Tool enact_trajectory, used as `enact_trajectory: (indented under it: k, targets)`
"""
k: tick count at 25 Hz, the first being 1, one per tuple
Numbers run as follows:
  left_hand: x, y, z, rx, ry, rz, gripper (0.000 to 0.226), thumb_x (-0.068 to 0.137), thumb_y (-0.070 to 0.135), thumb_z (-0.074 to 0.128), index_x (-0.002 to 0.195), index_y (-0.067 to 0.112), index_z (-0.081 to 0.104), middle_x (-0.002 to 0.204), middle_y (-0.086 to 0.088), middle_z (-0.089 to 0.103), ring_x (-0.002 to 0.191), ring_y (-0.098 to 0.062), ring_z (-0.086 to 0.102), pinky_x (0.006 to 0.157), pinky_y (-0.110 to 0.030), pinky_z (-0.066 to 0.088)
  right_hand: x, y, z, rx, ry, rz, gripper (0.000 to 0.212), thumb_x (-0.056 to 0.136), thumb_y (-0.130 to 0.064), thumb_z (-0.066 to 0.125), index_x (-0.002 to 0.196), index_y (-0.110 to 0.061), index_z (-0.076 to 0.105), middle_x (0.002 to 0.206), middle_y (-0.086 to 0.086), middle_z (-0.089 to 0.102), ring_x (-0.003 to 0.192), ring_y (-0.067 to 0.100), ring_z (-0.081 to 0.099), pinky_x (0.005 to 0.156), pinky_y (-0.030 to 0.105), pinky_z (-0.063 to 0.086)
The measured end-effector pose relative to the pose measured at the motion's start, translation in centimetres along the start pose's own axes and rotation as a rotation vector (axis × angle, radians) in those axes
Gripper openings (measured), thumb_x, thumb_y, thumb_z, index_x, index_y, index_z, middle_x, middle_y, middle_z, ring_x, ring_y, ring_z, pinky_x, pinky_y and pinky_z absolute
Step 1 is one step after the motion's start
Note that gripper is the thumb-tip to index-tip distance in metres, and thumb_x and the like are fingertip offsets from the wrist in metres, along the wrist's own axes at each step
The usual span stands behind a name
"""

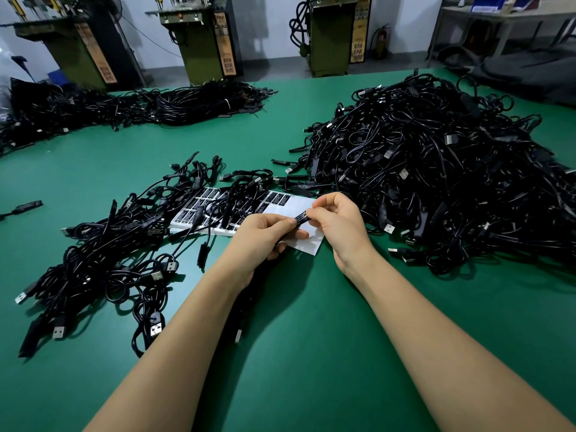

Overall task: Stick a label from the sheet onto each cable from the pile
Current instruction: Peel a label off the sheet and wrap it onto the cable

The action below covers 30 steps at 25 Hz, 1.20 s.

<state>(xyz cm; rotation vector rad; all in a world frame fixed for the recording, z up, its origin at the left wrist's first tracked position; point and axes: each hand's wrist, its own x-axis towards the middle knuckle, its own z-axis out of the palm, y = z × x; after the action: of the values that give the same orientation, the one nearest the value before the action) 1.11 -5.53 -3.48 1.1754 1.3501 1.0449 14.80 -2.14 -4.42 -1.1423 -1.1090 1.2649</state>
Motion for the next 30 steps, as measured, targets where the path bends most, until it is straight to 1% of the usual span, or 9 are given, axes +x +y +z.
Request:
enact_trajectory:
  k: [6, 10, 13, 17, 20, 22, 25, 27, 30]
  targets:
    - [-0.4, 0.3, 0.9, 0.003, 0.108, 0.002, 0.021, 0.096, 0.017, 0.055, 0.081, 0.013, 0.069, 0.071, 0.001, 0.074, 0.041, -0.004, 0.036, 0.039, -0.011, 0.029, -0.1, 0.1, 0.1, -0.011, -0.004, -0.013, 0.018, 0.083, 0.001, 0.061, 0.078, -0.016, 0.055, 0.076, -0.001, 0.056, 0.069, 0.008, 0.055, 0.080, 0.033, 0.050]
    - [-0.6, 0.5, 1.3, 0.002, 0.128, 0.024, 0.022, 0.096, 0.016, 0.055, 0.079, 0.012, 0.070, 0.068, 0.002, 0.073, 0.038, 0.000, 0.035, 0.039, -0.010, 0.029, -0.1, 0.1, 0.2, -0.018, 0.002, -0.016, 0.018, 0.083, 0.001, 0.060, 0.079, -0.016, 0.055, 0.077, -0.001, 0.056, 0.071, 0.009, 0.055, 0.083, 0.035, 0.051]
    - [-0.7, 0.5, 1.4, -0.003, 0.146, 0.030, 0.024, 0.096, 0.015, 0.055, 0.077, 0.011, 0.069, 0.065, 0.002, 0.072, 0.035, 0.001, 0.039, 0.038, -0.009, 0.030, -0.3, 0.0, 0.3, -0.026, 0.004, -0.018, 0.018, 0.084, 0.001, 0.060, 0.080, -0.015, 0.055, 0.079, 0.001, 0.056, 0.074, 0.012, 0.054, 0.084, 0.036, 0.050]
    - [-0.7, 0.4, 1.5, -0.007, 0.160, 0.033, 0.025, 0.095, 0.014, 0.055, 0.075, 0.010, 0.069, 0.066, 0.000, 0.072, 0.033, 0.001, 0.040, 0.037, -0.009, 0.031, -0.5, 0.0, 0.3, -0.066, 0.024, -0.050, 0.018, 0.084, -0.001, 0.060, 0.079, -0.017, 0.054, 0.081, 0.002, 0.056, 0.078, 0.016, 0.054, 0.079, 0.032, 0.048]
    - [-0.6, 0.3, 1.5, 0.003, 0.173, 0.037, 0.025, 0.095, 0.014, 0.055, 0.075, 0.008, 0.070, 0.066, -0.001, 0.072, 0.034, 0.001, 0.043, 0.038, -0.008, 0.032, -0.7, 0.2, 0.5, -0.157, 0.043, -0.123, 0.021, 0.084, -0.001, 0.058, 0.078, -0.020, 0.052, 0.078, 0.001, 0.056, 0.077, 0.018, 0.055, 0.073, 0.032, 0.047]
    - [-0.6, 0.2, 1.6, 0.009, 0.172, 0.041, 0.024, 0.094, 0.014, 0.055, 0.076, 0.006, 0.069, 0.066, -0.001, 0.072, 0.035, 0.002, 0.045, 0.038, -0.008, 0.033, -0.8, 0.3, 0.6, -0.216, 0.055, -0.169, 0.022, 0.084, -0.001, 0.058, 0.077, -0.021, 0.051, 0.074, -0.002, 0.055, 0.073, 0.016, 0.054, 0.071, 0.031, 0.046]
    - [-0.5, 0.1, 1.5, 0.024, 0.169, 0.049, 0.024, 0.094, 0.014, 0.055, 0.076, 0.005, 0.069, 0.066, -0.001, 0.073, 0.037, 0.003, 0.046, 0.040, -0.008, 0.034, -0.9, 0.5, 0.6, -0.252, 0.061, -0.206, 0.023, 0.084, -0.002, 0.058, 0.077, -0.023, 0.051, 0.071, -0.007, 0.054, 0.063, 0.001, 0.051, 0.062, 0.017, 0.043]
    - [-0.5, -0.1, 1.4, 0.025, 0.165, 0.052, 0.025, 0.094, 0.014, 0.055, 0.076, 0.004, 0.070, 0.066, -0.001, 0.073, 0.038, 0.003, 0.047, 0.041, -0.008, 0.035, -0.9, 0.6, 0.6, -0.268, 0.065, -0.220, 0.021, 0.085, -0.003, 0.058, 0.078, -0.022, 0.051, 0.070, -0.009, 0.054, 0.060, -0.004, 0.049, 0.060, 0.013, 0.041]
    - [-0.4, -0.2, 1.4, 0.018, 0.169, 0.055, 0.026, 0.094, 0.014, 0.056, 0.074, 0.005, 0.070, 0.064, 0.000, 0.072, 0.039, 0.002, 0.048, 0.041, -0.008, 0.035, -0.9, 0.7, 0.8, -0.287, 0.074, -0.231, 0.015, 0.085, -0.003, 0.059, 0.082, -0.017, 0.053, 0.071, -0.009, 0.054, 0.064, 0.000, 0.049, 0.067, 0.020, 0.043]
